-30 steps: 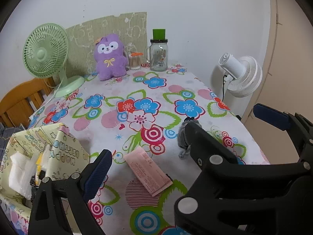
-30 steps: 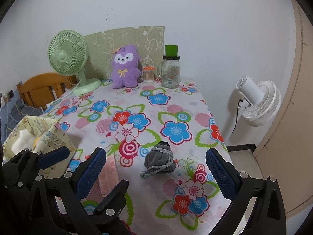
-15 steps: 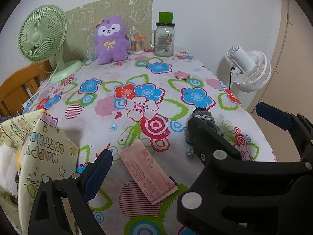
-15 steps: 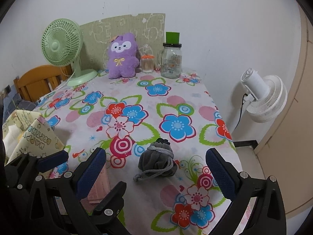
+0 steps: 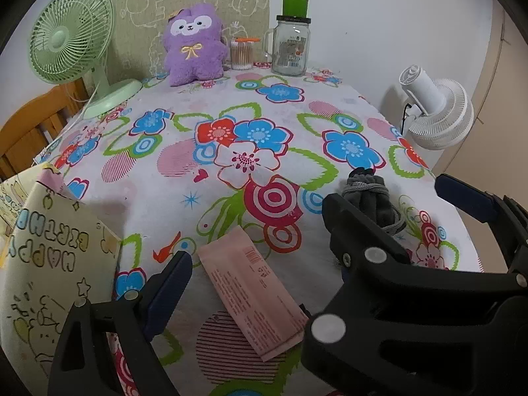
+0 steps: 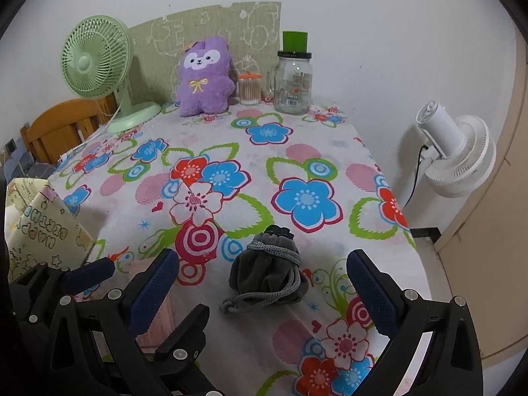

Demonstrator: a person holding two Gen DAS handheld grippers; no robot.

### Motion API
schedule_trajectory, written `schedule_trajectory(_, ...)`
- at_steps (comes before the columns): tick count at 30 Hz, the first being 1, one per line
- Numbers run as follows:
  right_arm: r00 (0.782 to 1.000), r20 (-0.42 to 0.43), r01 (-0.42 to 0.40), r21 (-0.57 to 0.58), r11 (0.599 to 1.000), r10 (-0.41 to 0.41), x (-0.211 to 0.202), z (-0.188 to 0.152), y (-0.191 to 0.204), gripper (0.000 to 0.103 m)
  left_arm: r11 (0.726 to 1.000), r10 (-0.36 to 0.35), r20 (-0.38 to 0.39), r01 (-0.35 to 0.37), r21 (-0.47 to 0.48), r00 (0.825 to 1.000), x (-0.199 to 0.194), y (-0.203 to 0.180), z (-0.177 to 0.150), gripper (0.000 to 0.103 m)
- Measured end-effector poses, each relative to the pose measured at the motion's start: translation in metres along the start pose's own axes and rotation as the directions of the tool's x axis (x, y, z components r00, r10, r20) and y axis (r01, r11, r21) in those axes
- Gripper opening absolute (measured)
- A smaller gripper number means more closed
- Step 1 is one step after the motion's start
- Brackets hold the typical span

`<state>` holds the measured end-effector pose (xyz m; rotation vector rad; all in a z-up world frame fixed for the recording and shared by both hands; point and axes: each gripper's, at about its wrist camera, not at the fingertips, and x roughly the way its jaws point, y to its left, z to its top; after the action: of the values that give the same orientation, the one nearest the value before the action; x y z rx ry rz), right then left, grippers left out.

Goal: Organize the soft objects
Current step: 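Close the right tool on the grey sock bundle while the left tool grasps the pink packet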

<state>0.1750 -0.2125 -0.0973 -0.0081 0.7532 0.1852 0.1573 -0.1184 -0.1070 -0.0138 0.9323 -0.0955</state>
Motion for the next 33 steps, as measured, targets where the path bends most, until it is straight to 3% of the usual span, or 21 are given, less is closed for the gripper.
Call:
schedule_trajectory(11,0.997,-0.074,-0.037,-0.001,0.999,0.037,0.026,-0.001,0.002,0.082,1.000,-0.007,-0.036,0.007,-0.007,0.999,0.015,0.003,-0.001,0.093)
schedule_trajectory(14,0.994,-0.104,-0.031,0.011,0.999,0.032,0.031,-0.003,0.001,0.071,1.000,-0.012,-0.042,0.011,-0.008,0.999,0.016,0.004,-0.002,0.093)
schedule_trajectory(16,0.993,-0.114,-0.015,0.015,1.000,0.017,0.032,-0.004,0.000,0.056,1.000,-0.016,-0.044,0.015,-0.009,0.999,0.018,0.005,-0.002,0.093)
schedule_trajectory(17,0.993,-0.117,-0.012,0.015,1.000,0.014,0.033,-0.005,-0.001,0.053,1.000,-0.017,-0.044,0.016,-0.011,0.999,0.018,0.005,-0.002,0.093)
schedule_trajectory(29,0.992,-0.125,-0.025,0.039,0.999,0.030,0.024,-0.010,-0.001,0.044,1.000,-0.004,-0.041,0.004,-0.009,0.999,0.013,0.006,-0.007,0.092)
schedule_trajectory(33,0.991,-0.125,-0.043,0.046,0.998,0.048,0.018,-0.014,0.001,0.044,1.000,0.015,-0.052,-0.015,-0.006,0.999,0.013,0.006,-0.011,0.085)
